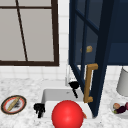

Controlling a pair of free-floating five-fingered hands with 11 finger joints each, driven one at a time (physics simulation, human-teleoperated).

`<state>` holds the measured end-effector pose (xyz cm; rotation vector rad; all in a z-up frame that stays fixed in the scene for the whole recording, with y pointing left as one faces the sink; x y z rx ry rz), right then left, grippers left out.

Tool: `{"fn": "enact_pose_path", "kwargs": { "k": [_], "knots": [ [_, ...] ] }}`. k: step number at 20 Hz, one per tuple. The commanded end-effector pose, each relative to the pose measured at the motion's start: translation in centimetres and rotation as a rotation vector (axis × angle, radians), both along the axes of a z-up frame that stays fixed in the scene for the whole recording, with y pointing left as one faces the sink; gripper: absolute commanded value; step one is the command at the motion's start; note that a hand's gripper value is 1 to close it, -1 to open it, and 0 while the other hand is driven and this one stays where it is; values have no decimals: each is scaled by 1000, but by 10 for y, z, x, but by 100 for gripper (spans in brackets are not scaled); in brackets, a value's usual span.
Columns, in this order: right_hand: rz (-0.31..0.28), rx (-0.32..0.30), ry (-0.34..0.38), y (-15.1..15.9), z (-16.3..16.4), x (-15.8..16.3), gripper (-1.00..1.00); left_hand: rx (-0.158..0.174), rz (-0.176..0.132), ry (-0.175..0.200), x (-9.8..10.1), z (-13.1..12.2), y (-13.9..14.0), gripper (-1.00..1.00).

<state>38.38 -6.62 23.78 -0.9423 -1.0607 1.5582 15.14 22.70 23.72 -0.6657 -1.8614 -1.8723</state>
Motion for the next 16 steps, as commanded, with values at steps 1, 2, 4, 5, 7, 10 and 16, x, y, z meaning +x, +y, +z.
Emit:
{"fn": "enact_pose_path", "kwargs": {
  "k": [1,2,4,5,7,10,16],
  "knots": [
    [0,-4,6,0,0,0,-100,0,0,0,0,0,0,0],
    [4,3,11,1,-3,-15,-100,0,0,0,0,0,0,0],
    [20,6,-10,4,-1,-39,-100,0,0,0,0,0,0,0],
    [26,12,-13,6,-1,-45,-100,0,0,0,0,0,0,0],
    [7,34,-28,6,6,-61,-100,0,0,0,0,0,0,0],
    [11,56,-8,9,27,-77,-100,0,0,0,0,0,0,0],
    [27,22,68,25,67,-90,-100,0,0,0,0,0,0,0]
  ]
}}
